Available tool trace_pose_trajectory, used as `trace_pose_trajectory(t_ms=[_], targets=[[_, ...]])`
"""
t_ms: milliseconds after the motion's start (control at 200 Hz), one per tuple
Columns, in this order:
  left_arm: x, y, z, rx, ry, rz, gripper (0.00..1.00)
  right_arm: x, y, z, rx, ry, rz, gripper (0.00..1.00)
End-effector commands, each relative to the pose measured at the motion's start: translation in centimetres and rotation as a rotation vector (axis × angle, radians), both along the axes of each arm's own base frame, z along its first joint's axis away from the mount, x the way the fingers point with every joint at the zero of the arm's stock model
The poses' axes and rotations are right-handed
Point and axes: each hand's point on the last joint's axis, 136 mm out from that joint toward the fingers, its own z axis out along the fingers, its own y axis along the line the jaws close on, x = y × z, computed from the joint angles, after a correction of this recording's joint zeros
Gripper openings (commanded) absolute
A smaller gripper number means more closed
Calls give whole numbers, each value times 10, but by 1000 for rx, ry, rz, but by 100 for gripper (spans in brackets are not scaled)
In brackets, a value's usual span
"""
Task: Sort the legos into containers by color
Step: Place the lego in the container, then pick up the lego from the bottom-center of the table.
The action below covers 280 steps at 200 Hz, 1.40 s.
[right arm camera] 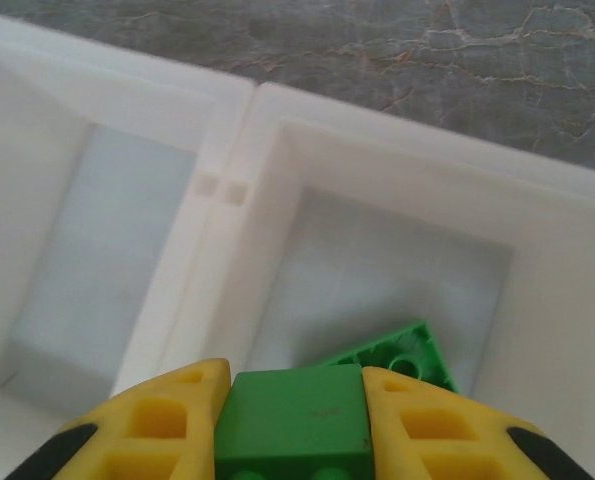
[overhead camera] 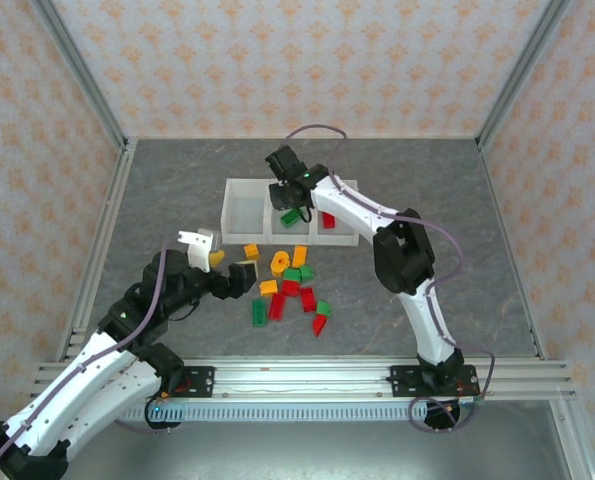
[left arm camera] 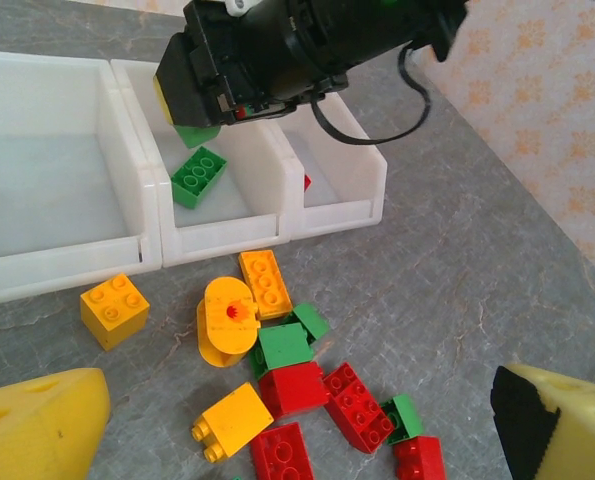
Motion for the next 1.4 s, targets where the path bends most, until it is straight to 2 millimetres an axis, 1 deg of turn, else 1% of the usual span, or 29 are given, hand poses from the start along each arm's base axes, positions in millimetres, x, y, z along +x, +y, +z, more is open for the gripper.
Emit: trace_pose_trajectory(t_ms=[0,75,170,250,285,395,486,566,661,721,861,876,946,1006,1146,1271,1397], targets=[[0,1,8,-5,-31,9,99,12,-4,18,10,-34,-2,34],[0,1,8,-7,-33,9,99,13,-5,19,9,-36,-7,42],[0,2,9,-8,-35,9,99,10,-7,23,13,-29,-18,63],[0,1,8,-7,-34,9,99,4,-8,34,33,-21,-18,76],[0,1,8,-6,-34,8,99,1,-9,38,43,-20,-20,80],[0,1,7,-4,-30,6,99,-12,-12,58,67,-22,-13,85],[0,0,8,-5,-31,4,99,-29,-20,73,75,-25,-9,88],[0,0,7,-6,-30,3,99,-48,-27,84,83,-27,-1,90],[0,0,7,-5,-28,1,99,-76,-40,85,85,-14,8,92],[0,-1,6,-4,-26,0,99,-95,-50,82,83,2,4,92],[1,-1,6,-3,-23,-1,99,-138,-78,66,83,56,-52,91],[0,-1,5,-3,-23,-3,99,-142,-81,60,79,70,-61,91],[0,-2,5,-2,-21,-5,99,-164,-92,49,92,113,-95,89],[1,-2,5,-2,-21,-7,99,-184,-98,38,102,156,-119,87],[0,-3,4,-2,-16,-13,99,-218,-99,13,105,226,-120,86],[0,-4,3,-2,-12,-18,99,-237,-103,-12,81,281,-111,86],[0,-5,3,-2,-11,-19,99,-247,-105,-30,68,318,-113,82]])
